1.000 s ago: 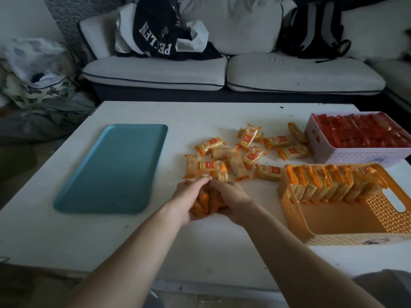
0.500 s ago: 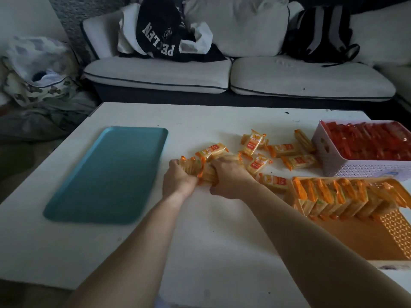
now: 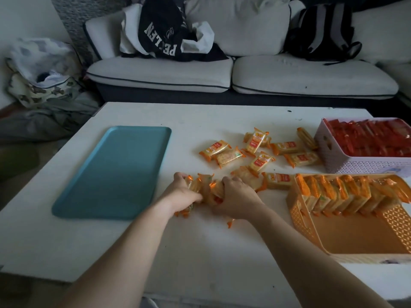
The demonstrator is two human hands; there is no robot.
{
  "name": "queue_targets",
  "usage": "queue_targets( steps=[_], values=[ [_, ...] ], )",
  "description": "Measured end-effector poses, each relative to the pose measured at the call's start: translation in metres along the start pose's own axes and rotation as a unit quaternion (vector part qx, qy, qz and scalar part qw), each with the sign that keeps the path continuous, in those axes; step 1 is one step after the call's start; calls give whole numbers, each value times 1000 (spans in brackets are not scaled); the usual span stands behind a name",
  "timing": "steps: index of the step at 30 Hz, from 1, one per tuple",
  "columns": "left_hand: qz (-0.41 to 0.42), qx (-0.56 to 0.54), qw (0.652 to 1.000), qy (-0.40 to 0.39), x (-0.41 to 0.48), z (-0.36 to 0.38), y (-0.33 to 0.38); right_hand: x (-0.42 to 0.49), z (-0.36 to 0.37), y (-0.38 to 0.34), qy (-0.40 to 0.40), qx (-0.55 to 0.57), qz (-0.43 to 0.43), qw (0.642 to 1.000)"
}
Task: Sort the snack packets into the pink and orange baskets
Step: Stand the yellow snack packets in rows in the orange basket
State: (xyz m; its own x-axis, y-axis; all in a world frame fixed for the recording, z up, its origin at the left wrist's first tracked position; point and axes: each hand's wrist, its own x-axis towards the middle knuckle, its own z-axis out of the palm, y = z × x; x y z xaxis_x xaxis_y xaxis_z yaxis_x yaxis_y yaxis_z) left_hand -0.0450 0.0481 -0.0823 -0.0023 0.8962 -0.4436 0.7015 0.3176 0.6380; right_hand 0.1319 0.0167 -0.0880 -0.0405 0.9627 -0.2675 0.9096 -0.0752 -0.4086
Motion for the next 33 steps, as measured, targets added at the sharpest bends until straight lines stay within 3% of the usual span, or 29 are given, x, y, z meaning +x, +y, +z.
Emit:
queue_targets(
  steps=[2,6,9,14,17,23,26,30,33],
  values=[
    [-8,-5,1000,7,-11,-2,-5,-8,-4,3,0,133,50,990],
    [-26,-132,990,44,-15,-3,-6,-9,-4,2,47,418,135,897],
    [-33,-221,974,31,-13,-6,5,2,2,-10,67,476,135,866],
    [-39,-280,959,-24,-21,-4,22,-2,-5,-37,9,594,127,794],
    [4,-298,954,-19,-42,-8,39,-21,-23,-35,21,628,100,772],
    [131,-374,918,22,-116,34,106,-89,-96,12,143,595,-25,790],
    [181,-402,898,5,-143,82,143,-129,-123,66,192,575,-63,793],
    [222,-378,896,-68,-166,148,178,-161,-138,141,226,538,-42,811],
    [243,-310,915,-85,-167,174,181,-171,-136,177,199,483,-6,853]
  ],
)
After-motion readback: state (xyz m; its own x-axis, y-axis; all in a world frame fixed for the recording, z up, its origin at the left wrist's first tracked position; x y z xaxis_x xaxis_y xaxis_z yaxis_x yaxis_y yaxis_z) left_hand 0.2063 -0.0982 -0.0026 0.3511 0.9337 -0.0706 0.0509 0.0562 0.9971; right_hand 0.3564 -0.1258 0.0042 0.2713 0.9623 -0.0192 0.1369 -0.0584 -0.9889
